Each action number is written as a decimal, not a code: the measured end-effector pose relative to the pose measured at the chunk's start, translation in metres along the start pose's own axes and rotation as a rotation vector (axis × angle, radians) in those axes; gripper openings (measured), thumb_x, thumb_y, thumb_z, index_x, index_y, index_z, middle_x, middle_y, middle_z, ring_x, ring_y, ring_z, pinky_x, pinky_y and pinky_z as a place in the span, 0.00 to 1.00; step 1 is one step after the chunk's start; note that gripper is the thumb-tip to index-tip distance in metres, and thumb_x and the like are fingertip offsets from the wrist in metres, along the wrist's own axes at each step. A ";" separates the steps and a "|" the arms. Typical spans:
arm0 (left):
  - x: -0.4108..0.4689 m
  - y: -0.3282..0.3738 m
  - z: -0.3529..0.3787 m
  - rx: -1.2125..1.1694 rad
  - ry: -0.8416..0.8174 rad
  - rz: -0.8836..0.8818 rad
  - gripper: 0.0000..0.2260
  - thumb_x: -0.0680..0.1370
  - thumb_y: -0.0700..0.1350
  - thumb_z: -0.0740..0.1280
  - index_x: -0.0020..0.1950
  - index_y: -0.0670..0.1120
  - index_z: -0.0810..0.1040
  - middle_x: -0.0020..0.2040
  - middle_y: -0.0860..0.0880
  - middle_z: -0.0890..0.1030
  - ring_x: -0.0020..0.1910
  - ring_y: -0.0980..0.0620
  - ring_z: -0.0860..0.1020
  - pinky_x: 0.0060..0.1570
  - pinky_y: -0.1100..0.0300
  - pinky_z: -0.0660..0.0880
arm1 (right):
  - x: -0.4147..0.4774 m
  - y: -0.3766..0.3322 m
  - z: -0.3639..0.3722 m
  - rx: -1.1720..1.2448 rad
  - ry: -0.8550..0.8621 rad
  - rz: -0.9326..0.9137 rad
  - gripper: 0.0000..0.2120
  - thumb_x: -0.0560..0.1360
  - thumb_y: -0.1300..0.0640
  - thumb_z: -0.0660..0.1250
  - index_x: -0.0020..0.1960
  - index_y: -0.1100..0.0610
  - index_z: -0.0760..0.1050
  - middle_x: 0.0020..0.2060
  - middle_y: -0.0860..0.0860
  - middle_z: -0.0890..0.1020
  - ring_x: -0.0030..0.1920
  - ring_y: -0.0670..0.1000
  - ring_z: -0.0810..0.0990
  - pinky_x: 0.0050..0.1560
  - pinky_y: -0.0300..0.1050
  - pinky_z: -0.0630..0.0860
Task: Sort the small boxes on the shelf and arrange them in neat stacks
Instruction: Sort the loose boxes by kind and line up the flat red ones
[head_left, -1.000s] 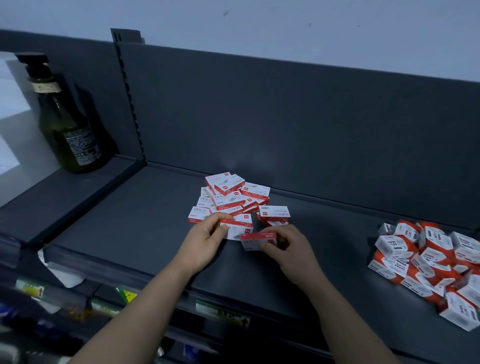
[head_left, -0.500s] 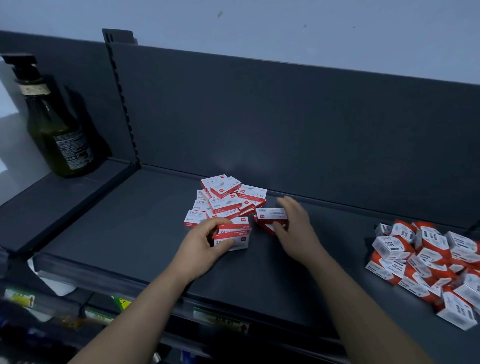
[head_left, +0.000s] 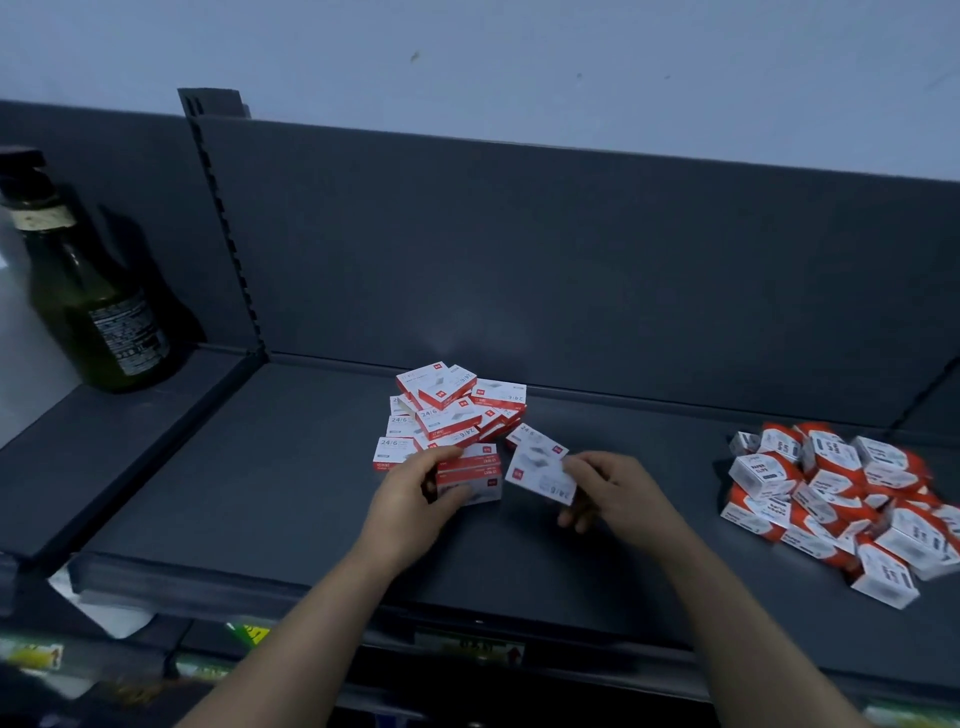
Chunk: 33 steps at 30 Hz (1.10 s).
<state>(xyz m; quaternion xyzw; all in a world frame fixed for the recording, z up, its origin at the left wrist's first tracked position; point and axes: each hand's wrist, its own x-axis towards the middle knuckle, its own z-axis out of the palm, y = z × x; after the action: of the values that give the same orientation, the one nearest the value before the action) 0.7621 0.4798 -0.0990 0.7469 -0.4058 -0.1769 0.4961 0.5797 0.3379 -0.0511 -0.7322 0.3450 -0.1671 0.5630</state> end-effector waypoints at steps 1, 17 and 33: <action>0.001 0.001 -0.002 0.000 -0.029 0.002 0.18 0.74 0.44 0.72 0.63 0.52 0.75 0.55 0.57 0.80 0.51 0.63 0.78 0.51 0.72 0.73 | -0.003 0.003 0.001 -0.004 -0.034 0.023 0.09 0.80 0.59 0.60 0.52 0.61 0.77 0.34 0.54 0.82 0.33 0.52 0.82 0.32 0.43 0.78; 0.004 -0.006 -0.022 0.023 -0.136 0.049 0.15 0.78 0.40 0.66 0.64 0.50 0.74 0.56 0.52 0.79 0.54 0.55 0.77 0.57 0.62 0.75 | -0.011 -0.007 0.015 -0.037 0.136 -0.128 0.10 0.73 0.67 0.69 0.49 0.52 0.78 0.44 0.49 0.83 0.45 0.46 0.81 0.43 0.35 0.79; 0.010 -0.014 -0.031 0.048 -0.228 0.041 0.18 0.79 0.43 0.66 0.68 0.53 0.73 0.62 0.57 0.77 0.61 0.61 0.74 0.61 0.67 0.70 | 0.002 0.009 0.043 -0.343 0.120 -0.164 0.10 0.67 0.57 0.76 0.42 0.49 0.76 0.38 0.46 0.82 0.35 0.44 0.79 0.37 0.37 0.77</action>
<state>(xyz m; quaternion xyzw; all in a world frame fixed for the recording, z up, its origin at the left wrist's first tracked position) 0.7945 0.4927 -0.0959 0.7252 -0.4789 -0.2407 0.4322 0.6053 0.3654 -0.0734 -0.8317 0.3407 -0.1945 0.3929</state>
